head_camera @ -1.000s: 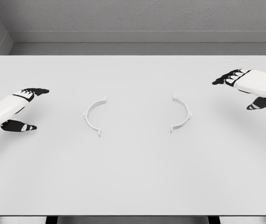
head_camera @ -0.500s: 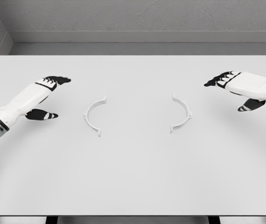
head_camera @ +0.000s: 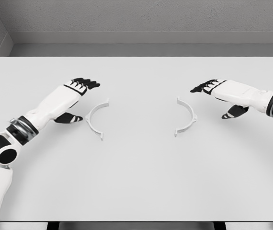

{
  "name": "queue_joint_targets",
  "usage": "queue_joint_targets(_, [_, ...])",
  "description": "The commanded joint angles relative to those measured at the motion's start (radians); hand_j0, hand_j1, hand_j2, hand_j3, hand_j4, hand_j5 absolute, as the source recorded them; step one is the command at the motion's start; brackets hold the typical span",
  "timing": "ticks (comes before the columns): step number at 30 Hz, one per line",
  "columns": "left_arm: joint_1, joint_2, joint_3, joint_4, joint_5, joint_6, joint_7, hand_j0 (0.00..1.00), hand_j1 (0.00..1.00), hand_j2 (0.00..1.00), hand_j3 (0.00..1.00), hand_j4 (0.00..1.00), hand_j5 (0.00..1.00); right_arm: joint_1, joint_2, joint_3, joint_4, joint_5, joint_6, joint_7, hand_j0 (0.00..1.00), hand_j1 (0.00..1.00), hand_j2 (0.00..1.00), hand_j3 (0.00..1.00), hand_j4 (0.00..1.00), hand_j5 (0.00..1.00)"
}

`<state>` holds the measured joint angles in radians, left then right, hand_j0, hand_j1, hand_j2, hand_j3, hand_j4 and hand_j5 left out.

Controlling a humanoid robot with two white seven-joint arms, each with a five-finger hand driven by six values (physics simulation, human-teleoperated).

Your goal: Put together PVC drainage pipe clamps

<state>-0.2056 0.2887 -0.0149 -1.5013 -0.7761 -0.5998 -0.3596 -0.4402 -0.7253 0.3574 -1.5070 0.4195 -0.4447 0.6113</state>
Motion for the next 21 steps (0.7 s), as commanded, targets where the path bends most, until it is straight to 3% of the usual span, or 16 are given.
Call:
queue_joint_targets(1, [0.0,-0.002,-0.004,0.001,0.003,0.015,0.001,1.0,1.0,1.0,1.0,1.0,1.0,-0.003,0.037,0.0,0.014,0.019,0.003,0.0,1.0,1.0,1.0,1.0,1.0,1.0])
queue_joint_targets(11, [-0.014,0.003,-0.007,0.036,0.003,0.13,0.002,1.0,1.0,1.0,1.0,1.0,1.0,-0.035,0.106,0.012,0.122,0.042,-0.003,0.0,1.0,1.0,1.0,1.0,1.0,1.0])
queue_joint_targets(16, [-0.028,-0.002,-0.042,0.044,0.003,0.132,0.004,1.0,1.0,1.0,1.0,1.0,1.0,-0.035,0.121,0.012,0.134,0.033,0.003,0.0,1.0,1.0,1.0,1.0,1.0,1.0])
queue_joint_targets(21, [-0.034,-0.003,-0.079,0.058,0.003,0.181,0.005,1.0,1.0,1.0,1.0,1.0,1.0,-0.058,0.159,0.011,0.203,0.03,0.003,0.0,1.0,1.0,1.0,1.0,1.0,1.0])
